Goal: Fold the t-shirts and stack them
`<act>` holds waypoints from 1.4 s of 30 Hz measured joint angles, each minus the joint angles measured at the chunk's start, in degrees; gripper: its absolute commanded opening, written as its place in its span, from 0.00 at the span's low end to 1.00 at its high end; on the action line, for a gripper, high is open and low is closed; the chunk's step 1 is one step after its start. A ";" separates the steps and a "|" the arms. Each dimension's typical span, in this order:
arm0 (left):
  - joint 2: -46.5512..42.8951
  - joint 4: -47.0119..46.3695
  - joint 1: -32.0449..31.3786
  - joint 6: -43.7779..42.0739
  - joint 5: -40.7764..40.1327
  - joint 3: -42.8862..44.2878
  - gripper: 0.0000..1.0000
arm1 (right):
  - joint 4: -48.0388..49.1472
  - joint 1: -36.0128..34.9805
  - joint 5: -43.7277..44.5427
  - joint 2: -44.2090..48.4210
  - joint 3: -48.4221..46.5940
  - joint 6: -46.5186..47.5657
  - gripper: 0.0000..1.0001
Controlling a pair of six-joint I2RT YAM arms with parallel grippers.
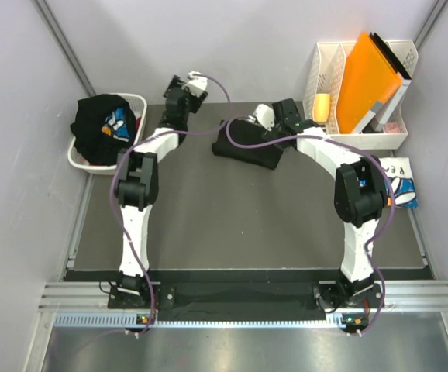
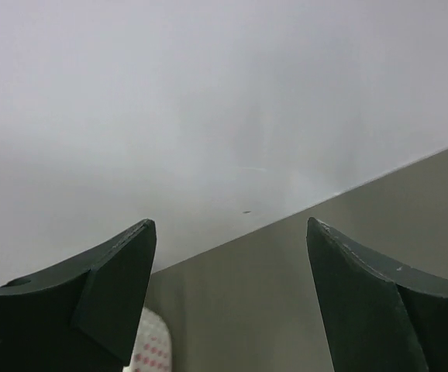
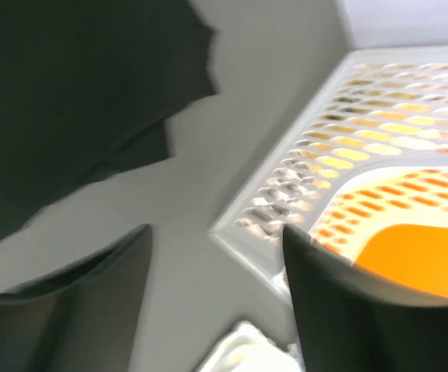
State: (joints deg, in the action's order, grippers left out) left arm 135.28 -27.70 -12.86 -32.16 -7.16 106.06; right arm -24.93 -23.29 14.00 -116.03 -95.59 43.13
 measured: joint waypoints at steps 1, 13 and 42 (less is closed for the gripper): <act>-2.16 1.44 1.01 1.64 1.05 -0.66 0.83 | 1.33 -0.04 1.38 0.00 0.42 0.48 1.00; -26.10 14.45 10.32 9.03 11.89 -9.86 0.82 | 34.03 -8.79 21.14 -9.81 5.51 23.85 1.00; -35.91 18.64 12.09 13.42 20.55 -18.53 0.80 | 38.05 -15.91 26.08 -24.06 -6.05 27.10 1.00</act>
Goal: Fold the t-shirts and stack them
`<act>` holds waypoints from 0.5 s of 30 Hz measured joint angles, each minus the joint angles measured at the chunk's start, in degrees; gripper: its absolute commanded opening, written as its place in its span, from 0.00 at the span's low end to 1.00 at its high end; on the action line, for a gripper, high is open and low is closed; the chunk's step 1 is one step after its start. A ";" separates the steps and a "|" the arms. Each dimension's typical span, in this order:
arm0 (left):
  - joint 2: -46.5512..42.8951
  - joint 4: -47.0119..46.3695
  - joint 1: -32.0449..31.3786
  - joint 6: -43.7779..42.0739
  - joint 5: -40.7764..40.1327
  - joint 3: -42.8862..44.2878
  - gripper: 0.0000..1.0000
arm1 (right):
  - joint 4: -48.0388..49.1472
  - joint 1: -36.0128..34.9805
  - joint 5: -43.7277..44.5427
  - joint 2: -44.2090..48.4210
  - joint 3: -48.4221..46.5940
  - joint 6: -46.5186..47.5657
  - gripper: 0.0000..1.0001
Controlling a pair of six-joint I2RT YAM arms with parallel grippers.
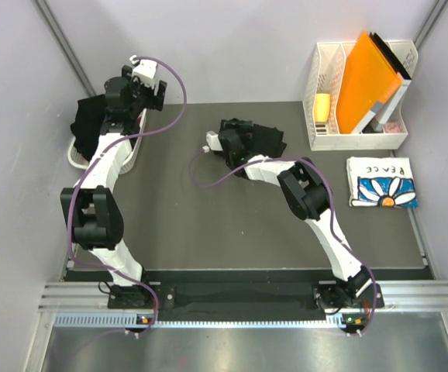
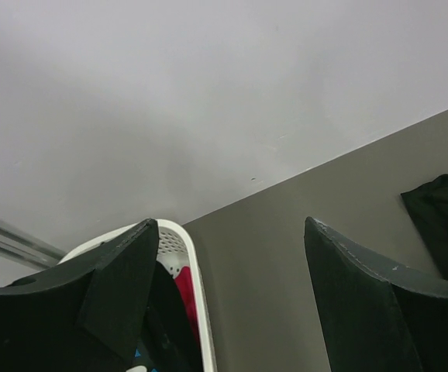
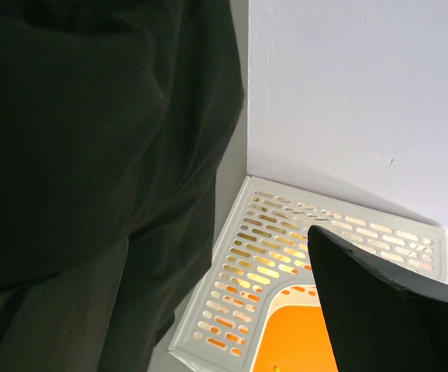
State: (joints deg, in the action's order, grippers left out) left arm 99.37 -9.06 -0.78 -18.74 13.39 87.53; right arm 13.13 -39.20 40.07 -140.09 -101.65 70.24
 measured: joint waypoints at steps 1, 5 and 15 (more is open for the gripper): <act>0.00 -0.02 -0.02 0.31 0.31 -0.02 0.80 | -1.20 0.00 0.00 0.00 -0.74 0.04 1.00; -0.02 -0.42 -0.02 1.25 0.94 -0.44 0.80 | -4.20 0.07 -0.02 0.00 -4.79 0.22 1.00; -0.02 -0.44 -0.02 2.29 1.68 -0.76 0.80 | -4.61 -0.28 -0.33 -0.17 -8.70 0.74 1.00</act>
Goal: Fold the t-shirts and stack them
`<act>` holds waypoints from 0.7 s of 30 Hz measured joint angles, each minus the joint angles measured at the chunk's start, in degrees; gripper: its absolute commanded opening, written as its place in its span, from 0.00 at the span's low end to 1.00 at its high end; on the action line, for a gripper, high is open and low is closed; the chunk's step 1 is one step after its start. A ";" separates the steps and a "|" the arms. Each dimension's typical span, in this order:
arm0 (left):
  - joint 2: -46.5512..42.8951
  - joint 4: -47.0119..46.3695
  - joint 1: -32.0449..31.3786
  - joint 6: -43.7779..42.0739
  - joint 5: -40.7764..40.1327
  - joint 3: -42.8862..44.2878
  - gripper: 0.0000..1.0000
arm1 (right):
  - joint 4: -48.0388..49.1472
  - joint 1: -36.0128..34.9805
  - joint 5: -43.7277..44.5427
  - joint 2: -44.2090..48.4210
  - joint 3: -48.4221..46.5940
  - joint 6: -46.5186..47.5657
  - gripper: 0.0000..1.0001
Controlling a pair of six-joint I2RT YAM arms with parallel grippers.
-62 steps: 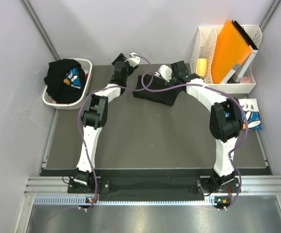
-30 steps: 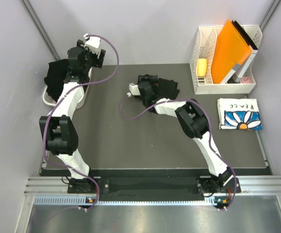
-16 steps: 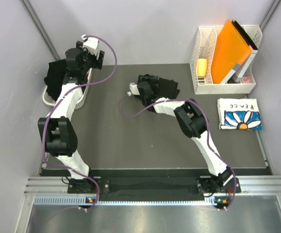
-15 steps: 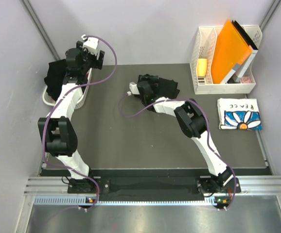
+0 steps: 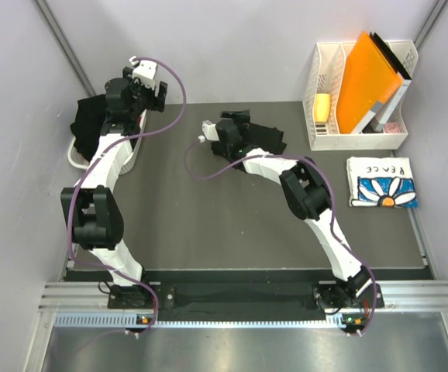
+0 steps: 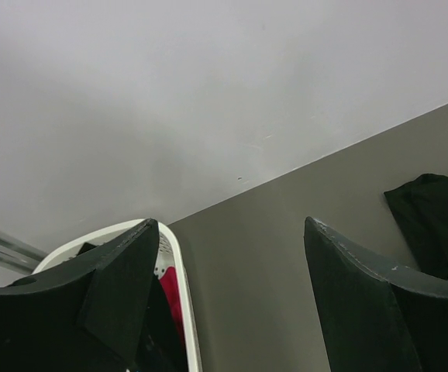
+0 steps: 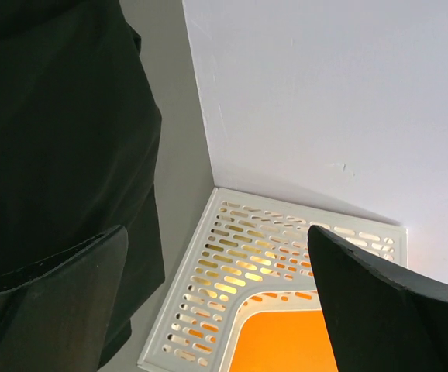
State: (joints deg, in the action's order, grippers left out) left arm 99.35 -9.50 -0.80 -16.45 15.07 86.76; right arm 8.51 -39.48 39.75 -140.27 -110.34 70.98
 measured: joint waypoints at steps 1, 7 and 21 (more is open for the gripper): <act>0.00 -0.02 0.00 0.07 0.13 0.00 0.80 | 0.00 -0.11 -0.02 -0.11 -0.02 0.00 1.00; 0.00 -0.17 0.00 0.31 0.57 0.00 0.79 | 0.46 -1.33 -0.20 -3.08 -0.20 -0.13 1.00; 0.00 -0.42 -0.13 1.46 2.01 0.00 0.79 | 3.15 -1.88 1.16 -4.13 0.87 -0.94 1.00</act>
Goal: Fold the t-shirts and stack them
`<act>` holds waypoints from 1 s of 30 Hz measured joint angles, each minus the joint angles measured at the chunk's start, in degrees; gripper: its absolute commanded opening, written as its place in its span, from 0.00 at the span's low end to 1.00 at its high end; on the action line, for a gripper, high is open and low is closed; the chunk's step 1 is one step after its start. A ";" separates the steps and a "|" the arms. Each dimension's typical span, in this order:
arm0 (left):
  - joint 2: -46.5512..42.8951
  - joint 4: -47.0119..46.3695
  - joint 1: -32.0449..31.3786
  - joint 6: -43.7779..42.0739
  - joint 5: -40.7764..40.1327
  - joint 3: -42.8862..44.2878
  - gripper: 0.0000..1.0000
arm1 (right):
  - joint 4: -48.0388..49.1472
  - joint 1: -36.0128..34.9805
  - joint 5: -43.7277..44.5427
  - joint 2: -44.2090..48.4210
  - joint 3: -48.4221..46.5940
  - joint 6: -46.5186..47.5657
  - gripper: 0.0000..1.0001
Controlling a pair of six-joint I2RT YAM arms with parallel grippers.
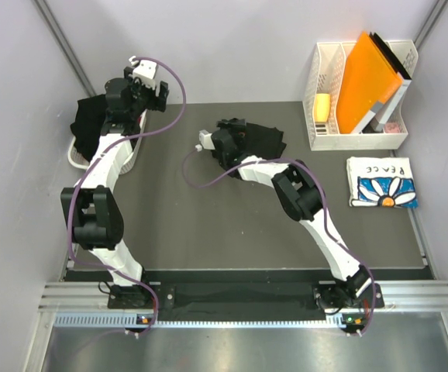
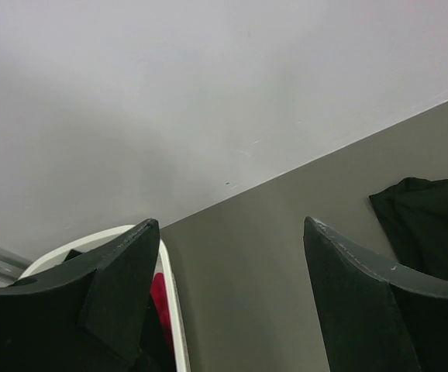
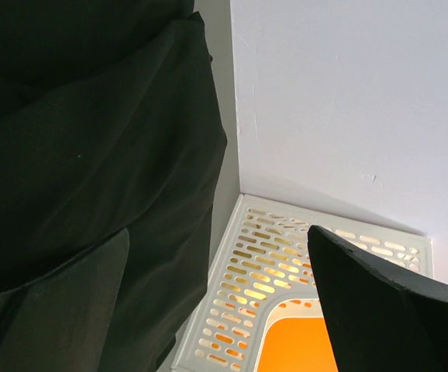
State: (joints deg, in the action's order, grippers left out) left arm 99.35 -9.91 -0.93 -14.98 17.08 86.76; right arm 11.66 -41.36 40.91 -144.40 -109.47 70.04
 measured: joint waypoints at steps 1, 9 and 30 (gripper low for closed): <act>0.00 0.00 0.00 0.04 0.04 0.00 0.79 | 0.02 0.02 0.02 0.04 0.00 0.02 1.00; 0.00 -0.20 -0.33 0.09 0.07 -0.02 0.79 | -1.86 1.60 -0.17 5.31 3.85 0.46 1.00; 0.02 -0.37 -1.99 -0.15 0.48 0.15 0.80 | -0.66 7.87 2.16 19.21 27.76 -4.74 1.00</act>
State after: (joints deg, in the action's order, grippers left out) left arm 99.37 -10.28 -2.92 -15.14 17.56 86.91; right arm 11.00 -33.50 43.07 -125.19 -81.71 65.30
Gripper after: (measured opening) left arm 0.795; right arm 0.996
